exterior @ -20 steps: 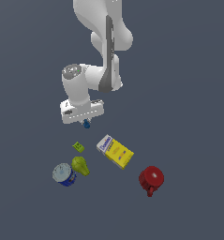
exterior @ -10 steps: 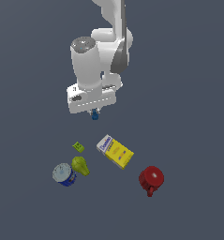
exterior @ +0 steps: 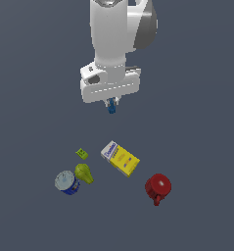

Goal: Pick up a designated object from a clutter of objects.

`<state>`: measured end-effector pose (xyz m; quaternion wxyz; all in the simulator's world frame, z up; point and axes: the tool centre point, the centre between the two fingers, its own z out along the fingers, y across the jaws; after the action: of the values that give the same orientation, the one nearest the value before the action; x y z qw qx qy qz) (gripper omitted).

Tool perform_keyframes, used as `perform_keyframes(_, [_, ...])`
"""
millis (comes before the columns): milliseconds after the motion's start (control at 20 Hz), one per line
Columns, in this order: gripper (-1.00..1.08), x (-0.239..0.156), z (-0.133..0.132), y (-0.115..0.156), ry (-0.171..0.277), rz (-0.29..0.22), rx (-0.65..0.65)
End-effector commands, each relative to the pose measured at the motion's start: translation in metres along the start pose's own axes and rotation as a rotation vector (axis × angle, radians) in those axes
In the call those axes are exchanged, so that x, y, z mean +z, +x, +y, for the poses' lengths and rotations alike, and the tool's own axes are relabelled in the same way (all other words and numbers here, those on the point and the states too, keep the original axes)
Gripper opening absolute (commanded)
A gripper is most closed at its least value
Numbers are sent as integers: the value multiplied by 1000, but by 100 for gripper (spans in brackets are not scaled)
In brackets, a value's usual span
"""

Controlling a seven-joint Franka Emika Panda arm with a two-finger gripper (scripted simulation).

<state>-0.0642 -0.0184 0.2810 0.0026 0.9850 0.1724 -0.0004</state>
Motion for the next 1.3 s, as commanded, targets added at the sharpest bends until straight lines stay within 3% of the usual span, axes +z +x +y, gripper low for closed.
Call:
perform_keyframes(0, [-100, -24, -14, 8, 1, -1, 0])
perform_keyframes(600, [-100, -120, -67, 46, 4, 1, -1])
perform_keyframes(1250, [-100, -152, -83, 61, 5, 2, -1])
